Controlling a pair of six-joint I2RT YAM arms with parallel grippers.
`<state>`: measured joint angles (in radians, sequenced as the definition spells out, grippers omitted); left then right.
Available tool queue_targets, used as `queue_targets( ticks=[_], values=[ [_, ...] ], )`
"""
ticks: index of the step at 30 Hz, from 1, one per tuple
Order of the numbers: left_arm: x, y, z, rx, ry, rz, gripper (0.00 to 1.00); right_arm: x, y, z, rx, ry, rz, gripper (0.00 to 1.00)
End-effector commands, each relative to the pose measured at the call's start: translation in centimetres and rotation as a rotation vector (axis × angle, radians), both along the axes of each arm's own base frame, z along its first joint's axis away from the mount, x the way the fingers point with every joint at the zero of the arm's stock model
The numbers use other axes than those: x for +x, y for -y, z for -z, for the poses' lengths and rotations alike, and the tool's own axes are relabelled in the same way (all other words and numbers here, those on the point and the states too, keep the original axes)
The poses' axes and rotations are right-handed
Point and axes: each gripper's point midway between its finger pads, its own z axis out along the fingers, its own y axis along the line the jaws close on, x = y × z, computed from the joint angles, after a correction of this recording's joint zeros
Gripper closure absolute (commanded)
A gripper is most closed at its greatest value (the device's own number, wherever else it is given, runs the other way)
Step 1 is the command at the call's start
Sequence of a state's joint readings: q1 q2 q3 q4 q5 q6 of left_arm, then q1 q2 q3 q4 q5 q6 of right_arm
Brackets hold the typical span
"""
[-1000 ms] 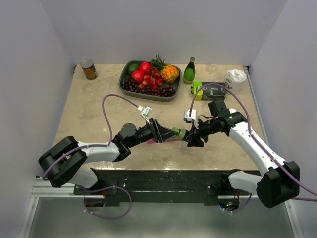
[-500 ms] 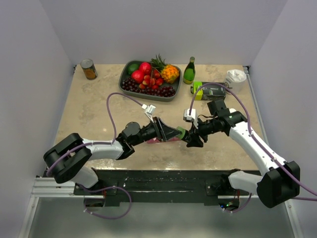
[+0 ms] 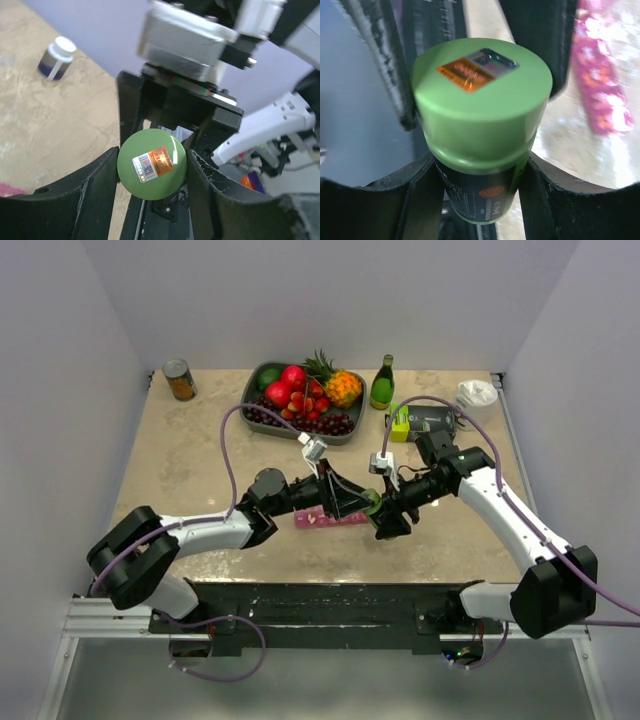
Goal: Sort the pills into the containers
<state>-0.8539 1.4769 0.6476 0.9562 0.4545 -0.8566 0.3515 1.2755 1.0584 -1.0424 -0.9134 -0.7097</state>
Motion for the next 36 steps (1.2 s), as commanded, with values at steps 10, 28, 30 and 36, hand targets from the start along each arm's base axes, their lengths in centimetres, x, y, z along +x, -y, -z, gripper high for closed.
queue_targets(
  ticks=[10, 28, 30, 36],
  values=[
    [-2.8, -2.6, -0.3, 0.218, 0.362, 0.431, 1.0, -2.6, -3.5, -10.4, 0.402, 0.011, -0.224, 1.0],
    [0.0, -3.7, -3.9, 0.223, 0.382, 0.335, 0.48, -3.3, -2.9, -10.0, 0.386, 0.091, -0.284, 1.0],
    [0.1, -3.8, -4.3, 0.222, 0.389, 0.321, 0.44, -3.2, -2.9, -9.9, 0.386, 0.087, -0.282, 1.0],
    [0.1, -4.1, -5.0, 0.224, 0.402, 0.295, 0.26, -2.8, -3.0, -9.7, 0.375, 0.083, -0.269, 1.0]
  ],
)
